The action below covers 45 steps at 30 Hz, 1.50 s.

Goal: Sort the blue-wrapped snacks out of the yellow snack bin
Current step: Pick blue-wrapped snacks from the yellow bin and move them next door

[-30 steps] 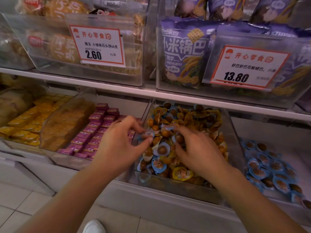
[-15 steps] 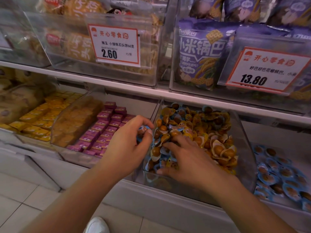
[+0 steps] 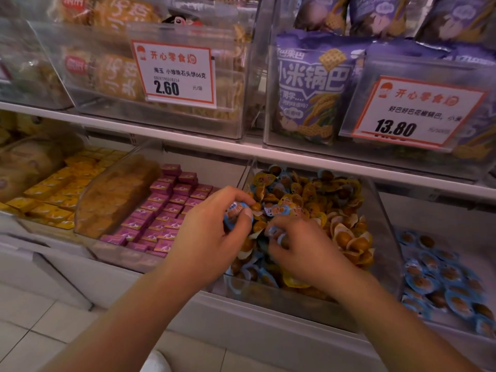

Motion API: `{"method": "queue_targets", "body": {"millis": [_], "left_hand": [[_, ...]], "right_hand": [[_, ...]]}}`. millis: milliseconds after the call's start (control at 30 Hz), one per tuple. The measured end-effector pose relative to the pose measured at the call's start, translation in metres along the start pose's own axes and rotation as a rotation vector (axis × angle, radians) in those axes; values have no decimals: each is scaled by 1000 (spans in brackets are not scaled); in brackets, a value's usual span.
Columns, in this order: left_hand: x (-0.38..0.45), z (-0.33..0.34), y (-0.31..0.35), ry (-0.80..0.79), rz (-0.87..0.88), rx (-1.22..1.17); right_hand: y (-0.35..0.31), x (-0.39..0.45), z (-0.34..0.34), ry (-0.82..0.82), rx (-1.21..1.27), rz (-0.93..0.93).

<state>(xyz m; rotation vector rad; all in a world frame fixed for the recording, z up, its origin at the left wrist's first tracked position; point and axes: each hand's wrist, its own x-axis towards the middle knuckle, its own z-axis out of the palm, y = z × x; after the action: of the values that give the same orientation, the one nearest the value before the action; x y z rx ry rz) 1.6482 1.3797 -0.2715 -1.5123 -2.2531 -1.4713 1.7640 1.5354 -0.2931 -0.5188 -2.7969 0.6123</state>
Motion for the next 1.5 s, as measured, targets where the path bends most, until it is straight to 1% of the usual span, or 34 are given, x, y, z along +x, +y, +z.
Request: {"method": "queue_targets", "body": {"millis": [100,200,233,300,400,433,500,567,633,667,733,833,933,967,1033,1100,1200,1267,1300,1333,1400,1467,1500], "left_hand": [[-1,8,4,-6,29,2],[-1,21,10,-36,58,3],[-1,26,12,-54,63,5],[-2,39,14,-90,61,-2],[-3,63,19,-110,-46,-128],[-3,69,22,-103,-93,-176],[-1,81,31,-56,-136,-247],[0,87,40,19,-114,-279],[3,98,51,58,-78,-276],[5,104,56,54,-69,-281],[7,115,65,9,-42,-300],[9,126,77,-146,83,-206],[10,131,81,-328,214,-193],[11,131,80,-349,243,-179],[14,128,74,-335,239,-135],[20,123,67,-305,226,-75],[25,117,57,-319,256,-33],[27,112,52,-317,266,2],[28,108,50,-312,267,19],[29,104,48,-304,265,35],[30,93,45,-270,247,61],[31,77,40,-216,204,96],[30,69,38,-183,183,122]], "right_hand": [[15,-1,-12,72,413,201],[22,-6,-21,220,812,394],[24,-8,-24,275,903,431],[27,-13,-28,364,1004,485],[26,-20,-38,424,1193,560],[25,-24,-40,414,1290,585],[20,-34,-47,339,1525,644],[13,-43,-52,198,1707,660],[16,-54,-59,94,1783,605],[16,-60,-63,66,1796,567],[20,-69,-69,75,1728,509],[32,-80,-74,204,1521,478],[52,-92,-89,333,1349,509],[62,-96,-97,383,1254,514],[85,-106,-113,460,1033,518],[110,-120,-127,447,861,551],[144,-142,-135,293,641,636],[157,-149,-131,272,557,681],[161,-150,-129,306,526,688],[163,-149,-128,375,505,688],[162,-144,-128,567,517,660],[149,-135,-129,735,578,588],[139,-129,-127,786,593,527]]}}
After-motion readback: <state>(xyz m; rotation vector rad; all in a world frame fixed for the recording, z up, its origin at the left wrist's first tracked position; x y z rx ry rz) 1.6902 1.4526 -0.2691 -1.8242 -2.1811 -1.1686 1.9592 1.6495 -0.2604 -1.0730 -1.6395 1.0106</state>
